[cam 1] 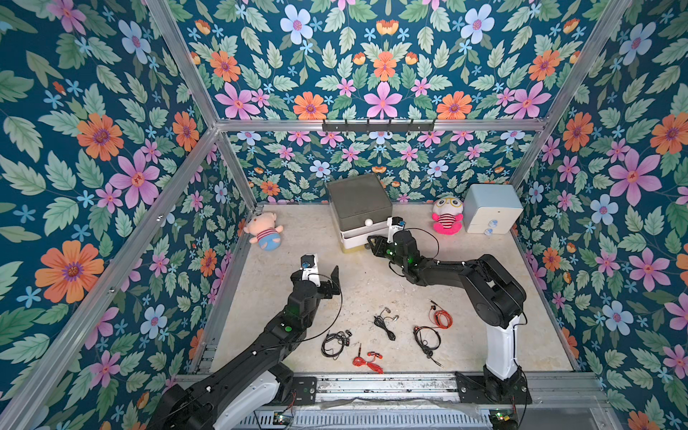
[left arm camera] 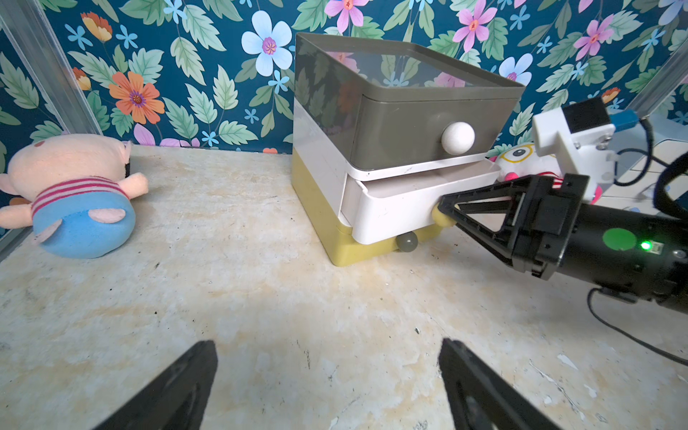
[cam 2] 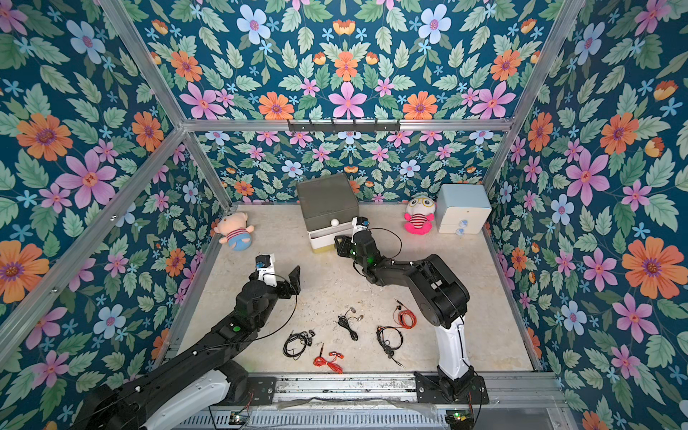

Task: Place the wired earphones into the drawer by color
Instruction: Open the drawer in the storage box.

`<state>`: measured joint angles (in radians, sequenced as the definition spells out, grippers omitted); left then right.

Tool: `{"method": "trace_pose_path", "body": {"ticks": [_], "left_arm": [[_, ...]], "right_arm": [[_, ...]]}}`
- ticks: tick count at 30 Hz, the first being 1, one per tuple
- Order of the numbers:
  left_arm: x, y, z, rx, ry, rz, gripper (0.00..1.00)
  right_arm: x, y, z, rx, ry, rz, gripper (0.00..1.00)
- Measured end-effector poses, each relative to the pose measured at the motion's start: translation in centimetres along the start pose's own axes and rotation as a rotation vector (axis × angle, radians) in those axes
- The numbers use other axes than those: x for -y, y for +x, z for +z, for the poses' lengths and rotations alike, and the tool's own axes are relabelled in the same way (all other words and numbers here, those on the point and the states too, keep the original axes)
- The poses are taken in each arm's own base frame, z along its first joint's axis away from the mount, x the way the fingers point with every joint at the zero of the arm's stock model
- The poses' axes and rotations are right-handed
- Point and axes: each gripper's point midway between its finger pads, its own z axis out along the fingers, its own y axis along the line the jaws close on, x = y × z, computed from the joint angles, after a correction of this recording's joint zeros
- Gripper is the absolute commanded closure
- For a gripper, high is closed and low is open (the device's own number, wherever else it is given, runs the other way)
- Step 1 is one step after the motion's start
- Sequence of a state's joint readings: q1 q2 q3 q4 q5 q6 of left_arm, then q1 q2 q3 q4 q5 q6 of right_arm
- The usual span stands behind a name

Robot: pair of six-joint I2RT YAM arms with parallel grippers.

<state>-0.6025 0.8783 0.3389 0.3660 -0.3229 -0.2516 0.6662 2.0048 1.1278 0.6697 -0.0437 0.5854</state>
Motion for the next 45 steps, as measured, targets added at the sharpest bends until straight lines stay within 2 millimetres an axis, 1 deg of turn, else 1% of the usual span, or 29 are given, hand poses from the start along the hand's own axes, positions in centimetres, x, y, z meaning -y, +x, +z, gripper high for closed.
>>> {"method": "trace_pose_path", "body": {"ticks": [28,41,43,45], "left_arm": [[0.0,0.2,0.1,-0.008,-0.002,0.010,0.01],[0.0,0.5,0.2,-0.016,-0.005,0.014,0.01],[0.0,0.6,0.3,-0.018,-0.005,0.015,0.01],[0.0,0.5,0.3,-0.018,-0.005,0.014,0.01]], "right_arm": [[-0.7,3.5,-4.5,-0.036,0.010,0.006,0.69],[-0.7,4.7,-6.3,-0.044,0.001,0.022,0.69],[-0.7,4.8,-6.4,-0.044,-0.001,0.022,0.68],[-0.8,4.8,-6.5,-0.044,0.000,0.022,0.62]]}}
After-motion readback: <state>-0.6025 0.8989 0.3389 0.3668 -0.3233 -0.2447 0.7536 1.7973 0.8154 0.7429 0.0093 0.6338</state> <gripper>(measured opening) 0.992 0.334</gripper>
